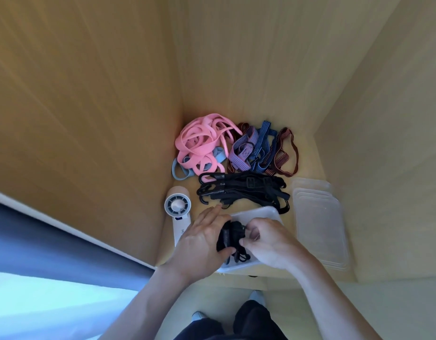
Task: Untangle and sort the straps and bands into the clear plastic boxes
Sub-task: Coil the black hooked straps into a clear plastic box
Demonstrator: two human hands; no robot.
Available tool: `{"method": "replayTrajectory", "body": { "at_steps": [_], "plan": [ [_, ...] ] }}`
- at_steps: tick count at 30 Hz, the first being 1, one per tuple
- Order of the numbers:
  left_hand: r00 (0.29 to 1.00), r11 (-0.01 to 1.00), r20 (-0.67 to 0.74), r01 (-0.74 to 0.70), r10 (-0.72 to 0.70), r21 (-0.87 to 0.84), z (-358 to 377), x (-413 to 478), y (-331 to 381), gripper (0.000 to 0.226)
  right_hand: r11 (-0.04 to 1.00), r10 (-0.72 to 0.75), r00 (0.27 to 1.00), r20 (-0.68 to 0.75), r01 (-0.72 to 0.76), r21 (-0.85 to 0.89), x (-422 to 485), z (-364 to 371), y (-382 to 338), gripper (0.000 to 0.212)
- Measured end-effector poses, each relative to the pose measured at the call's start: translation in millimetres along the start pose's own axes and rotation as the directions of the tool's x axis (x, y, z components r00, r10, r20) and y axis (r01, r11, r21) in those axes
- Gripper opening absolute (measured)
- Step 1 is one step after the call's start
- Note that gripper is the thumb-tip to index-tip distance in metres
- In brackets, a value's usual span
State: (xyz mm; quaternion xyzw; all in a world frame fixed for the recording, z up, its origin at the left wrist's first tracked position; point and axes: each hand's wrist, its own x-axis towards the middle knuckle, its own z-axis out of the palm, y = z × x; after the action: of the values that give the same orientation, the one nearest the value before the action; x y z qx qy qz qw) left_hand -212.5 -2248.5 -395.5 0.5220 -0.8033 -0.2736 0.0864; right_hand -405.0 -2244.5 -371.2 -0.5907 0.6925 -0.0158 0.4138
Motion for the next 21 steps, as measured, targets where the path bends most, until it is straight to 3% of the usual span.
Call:
{"method": "replayTrajectory", "body": {
  "at_steps": [3, 9, 13, 17, 21],
  "plan": [
    [0.999, 0.996, -0.038, 0.033, -0.036, -0.085, -8.9, -1.3, 3.2, 0.062, 1.0, -0.01, 0.999, -0.053, 0.012, 0.028, 0.8, -15.7, 5.0, 0.032],
    [0.976, 0.975, -0.178, 0.09, -0.127, -0.202, -20.1, 9.2, -1.3, 0.038, 0.969, -0.095, 0.946, -0.309, 0.159, 0.188, 21.0, -51.9, 8.8, 0.012],
    [0.935, 0.959, -0.272, 0.164, -0.225, -0.23, -28.8, 37.1, 3.7, 0.025, 0.963, -0.173, 0.915, -0.364, 0.236, 0.134, 46.4, -63.7, 7.6, 0.02],
    [0.935, 0.967, -0.25, 0.236, -0.252, -0.093, -36.6, 75.7, 7.3, 0.025, 0.954, -0.218, 0.903, -0.371, 0.277, 0.115, 60.6, -71.5, 7.5, 0.023],
    [0.966, 0.953, -0.076, 0.255, -0.246, 0.161, -28.9, 103.4, 5.4, 0.047, 0.947, -0.219, 0.907, -0.361, 0.286, 0.143, 67.0, -79.4, 16.2, 0.024]
  ]
}}
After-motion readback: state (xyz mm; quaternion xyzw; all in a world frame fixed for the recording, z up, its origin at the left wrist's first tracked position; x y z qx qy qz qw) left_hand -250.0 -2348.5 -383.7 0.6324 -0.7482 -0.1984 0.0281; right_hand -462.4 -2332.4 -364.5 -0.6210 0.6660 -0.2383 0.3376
